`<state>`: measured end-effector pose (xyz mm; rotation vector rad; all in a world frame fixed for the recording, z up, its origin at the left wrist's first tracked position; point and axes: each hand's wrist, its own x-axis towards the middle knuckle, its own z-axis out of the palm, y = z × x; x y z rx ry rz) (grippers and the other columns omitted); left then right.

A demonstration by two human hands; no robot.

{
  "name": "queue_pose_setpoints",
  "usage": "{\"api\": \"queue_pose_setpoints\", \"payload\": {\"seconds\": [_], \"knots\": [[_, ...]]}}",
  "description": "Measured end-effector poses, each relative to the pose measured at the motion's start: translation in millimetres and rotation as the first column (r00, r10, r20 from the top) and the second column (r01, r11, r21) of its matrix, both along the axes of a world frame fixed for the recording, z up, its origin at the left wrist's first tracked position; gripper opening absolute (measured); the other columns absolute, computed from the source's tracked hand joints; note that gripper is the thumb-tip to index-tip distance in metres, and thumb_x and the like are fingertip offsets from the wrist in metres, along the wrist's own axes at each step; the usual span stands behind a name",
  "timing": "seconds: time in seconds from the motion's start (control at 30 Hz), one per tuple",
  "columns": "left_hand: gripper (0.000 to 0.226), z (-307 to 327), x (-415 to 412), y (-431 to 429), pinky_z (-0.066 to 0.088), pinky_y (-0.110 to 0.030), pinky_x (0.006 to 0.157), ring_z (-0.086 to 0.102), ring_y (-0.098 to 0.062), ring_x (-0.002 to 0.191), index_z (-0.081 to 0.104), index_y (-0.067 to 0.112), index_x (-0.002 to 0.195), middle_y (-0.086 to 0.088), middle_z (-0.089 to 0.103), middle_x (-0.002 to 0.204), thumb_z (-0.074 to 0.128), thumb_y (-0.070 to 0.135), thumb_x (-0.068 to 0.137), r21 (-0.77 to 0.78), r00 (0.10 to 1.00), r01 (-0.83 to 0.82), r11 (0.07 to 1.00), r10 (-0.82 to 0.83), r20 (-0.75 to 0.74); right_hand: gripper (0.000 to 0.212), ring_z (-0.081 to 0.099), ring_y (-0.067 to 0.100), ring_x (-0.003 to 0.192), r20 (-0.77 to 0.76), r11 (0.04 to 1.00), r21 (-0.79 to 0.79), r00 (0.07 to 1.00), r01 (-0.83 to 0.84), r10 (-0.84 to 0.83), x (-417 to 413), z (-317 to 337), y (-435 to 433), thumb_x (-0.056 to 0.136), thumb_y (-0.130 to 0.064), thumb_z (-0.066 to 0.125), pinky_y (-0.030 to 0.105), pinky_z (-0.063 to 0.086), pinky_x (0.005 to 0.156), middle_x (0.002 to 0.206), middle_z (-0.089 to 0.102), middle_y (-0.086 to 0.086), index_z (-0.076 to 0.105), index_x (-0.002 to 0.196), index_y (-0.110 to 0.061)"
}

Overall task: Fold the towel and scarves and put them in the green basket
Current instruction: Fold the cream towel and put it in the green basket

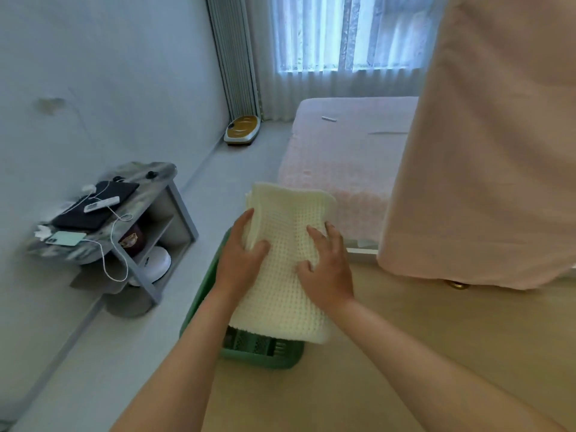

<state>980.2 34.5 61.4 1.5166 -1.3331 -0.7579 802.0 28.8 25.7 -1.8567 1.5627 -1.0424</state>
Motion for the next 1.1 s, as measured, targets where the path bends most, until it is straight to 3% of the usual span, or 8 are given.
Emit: {"api": "queue_pose_setpoints", "payload": {"seconds": [0.3,0.43,0.57,0.73,0.83,0.9,0.97,1.1], "knots": [[0.067,-78,114,-16,0.037,-0.031,0.094,0.044,-0.011,0.119,0.027,0.033,0.15,0.004,0.04,0.149,0.061,0.026,0.092,0.282,0.999,0.001,0.959,-0.014,0.046,0.07,0.014,0.023,0.148,-0.155,0.939,0.306,0.965,-0.157,0.212,107,-52,-22,0.091,-0.025,0.06,0.04,0.026,0.117,0.163,0.003,-0.006,0.028,0.153,-0.03],[0.068,-103,115,-26,0.04,-0.041,0.102,0.044,-0.02,0.13,0.02,0.035,0.151,0.002,0.034,0.154,0.057,0.037,0.095,0.378,0.985,0.08,0.922,-0.131,0.112,0.074,0.024,0.022,0.144,-0.121,0.894,0.442,0.983,-0.069,0.136,108,-79,-22,0.092,-0.025,0.061,0.041,0.034,0.116,0.161,0.005,-0.007,0.021,0.155,-0.028],[0.077,-128,103,-39,0.035,-0.038,0.108,0.039,-0.022,0.137,0.012,0.031,0.156,-0.001,0.032,0.156,0.059,0.034,0.095,0.457,0.97,0.189,0.869,-0.238,0.05,0.073,0.025,0.027,0.144,-0.291,0.842,0.534,0.951,0.072,0.104,100,-94,-28,0.096,-0.02,0.052,0.041,0.036,0.115,0.163,-0.005,0.002,0.011,0.157,-0.027],[0.078,-151,99,-48,0.038,-0.041,0.111,0.038,-0.021,0.138,0.011,0.036,0.155,-0.002,0.031,0.155,0.059,0.035,0.095,0.464,0.958,0.181,0.867,-0.262,0.115,0.069,0.009,0.028,0.15,-0.509,0.924,0.383,0.837,0.009,0.203,98,-99,-34,0.098,-0.028,0.048,0.044,0.02,0.121,0.165,-0.007,0.006,0.013,0.157,-0.03],[0.072,-154,101,-45,0.03,-0.041,0.117,0.021,-0.021,0.147,0.025,0.029,0.153,-0.002,0.019,0.161,0.064,0.023,0.093,0.247,0.835,0.107,0.963,-0.223,0.504,0.066,-0.004,0.025,0.153,-0.583,0.901,0.391,0.707,-0.187,0.4,100,-104,-35,0.1,-0.052,0.035,0.048,0.006,0.123,0.166,-0.007,0.005,0.006,0.157,-0.036],[0.059,-150,101,-42,0.029,-0.039,0.117,0.023,-0.019,0.146,0.038,0.029,0.147,0.0,0.027,0.158,0.063,0.021,0.093,0.117,0.713,0.165,0.979,-0.2,0.672,0.071,-0.013,0.026,0.152,-0.684,0.867,0.465,0.549,-0.18,0.481,99,-115,-38,0.099,-0.063,0.023,0.052,0.0,0.123,0.165,-0.014,0.008,-0.005,0.157,-0.034],[0.052,-153,99,-40,0.023,-0.038,0.118,0.02,-0.017,0.147,0.039,0.033,0.146,0.003,0.026,0.159,0.054,0.035,0.097,0.209,0.599,0.266,0.941,-0.331,0.729,0.073,-0.016,0.027,0.151,-0.742,0.865,0.49,0.467,-0.112,0.481,96,-123,-45,0.098,-0.066,0.015,0.053,-0.002,0.122,0.163,-0.018,0.011,-0.013,0.156,-0.032],[0.07,-174,101,-45,-0.001,-0.045,0.122,-0.013,-0.019,0.15,-0.004,0.038,0.155,0.002,-0.015,0.163,0.027,0.062,0.098,0.623,0.441,0.237,0.746,-0.654,0.615,0.072,-0.015,0.03,0.151,-0.78,0.876,0.483,0.453,-0.004,0.432,94,-127,-62,0.098,-0.067,0.011,0.051,-0.005,0.122,0.162,-0.021,0.012,-0.019,0.154,-0.033]]}}
